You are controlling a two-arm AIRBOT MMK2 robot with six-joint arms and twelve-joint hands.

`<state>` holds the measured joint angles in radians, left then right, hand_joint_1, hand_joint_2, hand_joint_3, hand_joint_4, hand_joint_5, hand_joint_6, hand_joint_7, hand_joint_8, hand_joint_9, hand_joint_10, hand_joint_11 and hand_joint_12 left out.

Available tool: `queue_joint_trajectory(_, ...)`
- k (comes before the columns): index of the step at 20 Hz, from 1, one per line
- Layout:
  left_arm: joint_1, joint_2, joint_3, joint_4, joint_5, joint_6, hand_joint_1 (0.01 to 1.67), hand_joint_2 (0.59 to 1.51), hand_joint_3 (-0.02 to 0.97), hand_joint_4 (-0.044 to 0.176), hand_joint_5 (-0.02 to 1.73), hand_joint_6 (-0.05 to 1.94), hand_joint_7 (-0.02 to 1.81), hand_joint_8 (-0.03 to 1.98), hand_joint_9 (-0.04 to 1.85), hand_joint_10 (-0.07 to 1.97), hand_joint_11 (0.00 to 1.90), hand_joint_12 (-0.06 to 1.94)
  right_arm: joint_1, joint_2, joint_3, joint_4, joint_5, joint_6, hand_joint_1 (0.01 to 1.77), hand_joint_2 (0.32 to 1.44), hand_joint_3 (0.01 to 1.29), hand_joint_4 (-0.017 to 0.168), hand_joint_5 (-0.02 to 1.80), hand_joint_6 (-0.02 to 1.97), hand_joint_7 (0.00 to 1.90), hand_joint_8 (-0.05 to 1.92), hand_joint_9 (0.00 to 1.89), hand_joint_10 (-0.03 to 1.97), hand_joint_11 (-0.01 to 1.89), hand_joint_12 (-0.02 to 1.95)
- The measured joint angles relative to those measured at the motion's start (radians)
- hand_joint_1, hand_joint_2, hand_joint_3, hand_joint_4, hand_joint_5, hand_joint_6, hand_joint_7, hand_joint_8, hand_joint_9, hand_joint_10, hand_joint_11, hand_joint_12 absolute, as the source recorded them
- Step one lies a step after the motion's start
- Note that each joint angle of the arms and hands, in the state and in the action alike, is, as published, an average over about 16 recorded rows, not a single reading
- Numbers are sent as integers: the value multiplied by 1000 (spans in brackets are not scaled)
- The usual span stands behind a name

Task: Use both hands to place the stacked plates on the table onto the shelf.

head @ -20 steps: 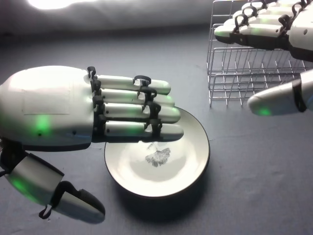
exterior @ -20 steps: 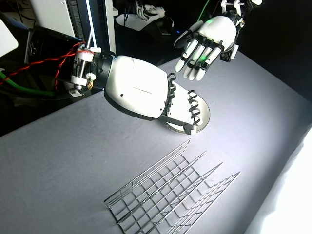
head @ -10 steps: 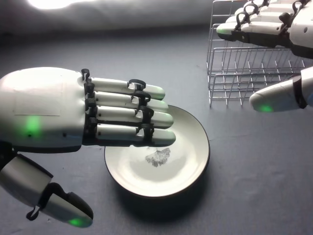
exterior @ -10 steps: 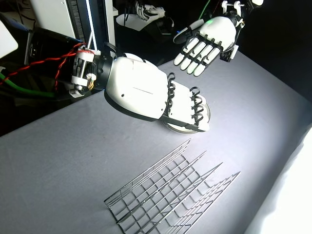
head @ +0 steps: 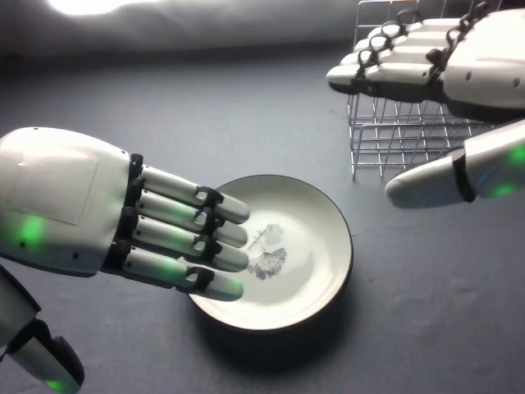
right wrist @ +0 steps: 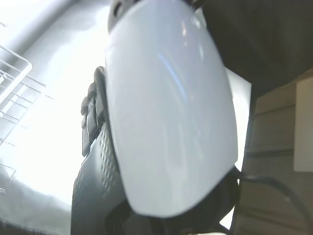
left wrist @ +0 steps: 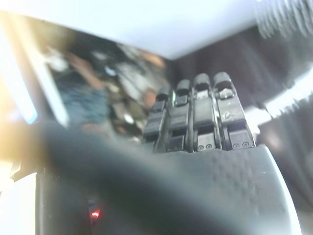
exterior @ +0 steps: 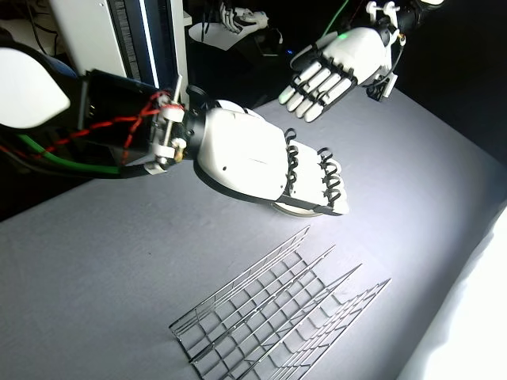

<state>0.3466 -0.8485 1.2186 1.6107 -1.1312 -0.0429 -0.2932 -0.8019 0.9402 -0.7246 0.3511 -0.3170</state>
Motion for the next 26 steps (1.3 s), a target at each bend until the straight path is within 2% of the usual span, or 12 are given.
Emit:
queue_joint_trajectory(4,-11,-23,32,106,-10,-26,19,1083,46,1,17,2,18,13,21,11,15,-10,-19,-20,12,5,40,1,16,1065,62,-1,21,7,21,27,21,7,20,0)
queue_joint_trajectory(8,2,-47,49,165,5,-33,19,1085,43,2,14,2,16,13,21,11,15,-10,-31,-26,17,11,75,1,16,1073,60,-1,20,7,21,27,21,7,20,0)
queue_joint_trajectory(17,40,-112,76,214,77,-38,19,1089,43,3,14,2,15,13,17,11,15,-10,-42,-25,20,17,117,-3,15,1097,59,-3,20,6,20,27,22,7,20,-1)
queue_joint_trajectory(26,56,-186,163,233,129,-42,19,1095,43,4,17,2,17,13,14,11,15,-11,-63,-19,20,16,148,-18,16,1125,59,-2,20,7,21,27,22,7,20,-1)
